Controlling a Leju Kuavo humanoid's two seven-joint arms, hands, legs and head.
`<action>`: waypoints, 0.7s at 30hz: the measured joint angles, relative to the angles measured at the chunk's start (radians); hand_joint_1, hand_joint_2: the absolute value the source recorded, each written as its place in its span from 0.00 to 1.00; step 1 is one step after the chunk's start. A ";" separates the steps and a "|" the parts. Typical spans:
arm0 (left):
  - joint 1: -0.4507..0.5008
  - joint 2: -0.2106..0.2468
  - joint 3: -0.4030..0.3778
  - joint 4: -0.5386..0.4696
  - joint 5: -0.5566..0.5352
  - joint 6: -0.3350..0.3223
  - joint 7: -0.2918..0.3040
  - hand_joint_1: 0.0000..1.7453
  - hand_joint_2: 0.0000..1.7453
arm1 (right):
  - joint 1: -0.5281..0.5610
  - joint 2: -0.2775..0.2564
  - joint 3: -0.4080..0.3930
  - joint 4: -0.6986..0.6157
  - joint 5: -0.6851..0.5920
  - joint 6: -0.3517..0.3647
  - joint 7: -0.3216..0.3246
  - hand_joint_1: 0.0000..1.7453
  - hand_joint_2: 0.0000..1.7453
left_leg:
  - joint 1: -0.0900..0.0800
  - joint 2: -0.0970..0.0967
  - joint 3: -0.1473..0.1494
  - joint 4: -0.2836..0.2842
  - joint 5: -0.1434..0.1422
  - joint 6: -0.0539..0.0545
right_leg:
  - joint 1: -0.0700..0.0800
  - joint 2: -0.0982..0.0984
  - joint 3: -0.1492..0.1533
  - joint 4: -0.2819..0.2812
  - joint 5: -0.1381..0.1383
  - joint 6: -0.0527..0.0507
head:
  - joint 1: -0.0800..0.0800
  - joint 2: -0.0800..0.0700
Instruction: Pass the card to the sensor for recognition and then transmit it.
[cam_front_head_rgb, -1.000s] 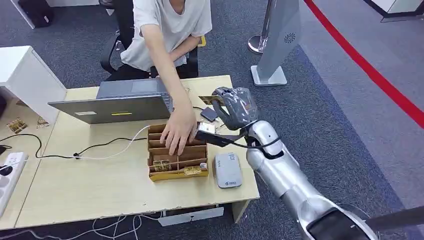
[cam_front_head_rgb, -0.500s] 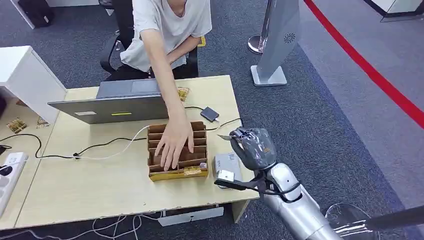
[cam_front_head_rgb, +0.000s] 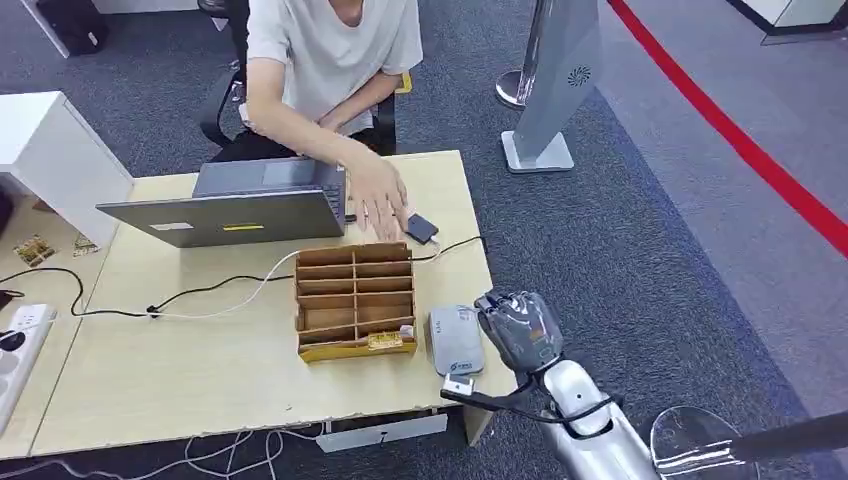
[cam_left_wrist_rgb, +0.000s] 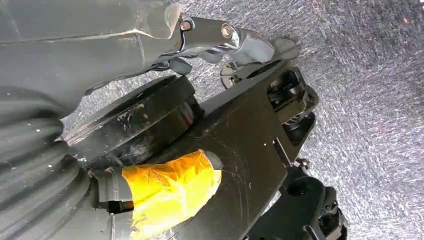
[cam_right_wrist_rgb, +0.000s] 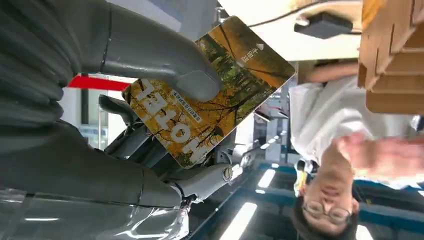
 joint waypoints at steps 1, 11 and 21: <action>0.000 0.000 0.000 0.000 0.000 0.000 0.000 0.00 1.00 | 0.002 0.007 -0.001 0.005 0.000 0.000 0.001 1.00 1.00 | 0.000 0.000 0.000 0.000 0.000 0.000 | 0.000 0.000 0.000 0.000 0.000 0.000 | 0.000 0.000; 0.000 0.000 0.000 0.000 -0.005 0.000 0.003 0.00 1.00 | 0.023 0.050 0.002 0.066 -0.001 0.000 0.026 1.00 1.00 | 0.000 0.000 0.000 0.000 0.000 0.000 | 0.000 0.000 0.000 0.000 -0.001 -0.001 | 0.000 0.000; -0.001 -0.001 0.000 0.000 -0.006 0.000 0.003 0.00 1.00 | 0.034 0.067 0.041 0.131 -0.001 -0.011 0.048 1.00 1.00 | 0.000 0.000 -0.001 0.000 -0.001 -0.001 | 0.000 0.000 -0.001 0.000 -0.001 -0.001 | 0.000 0.000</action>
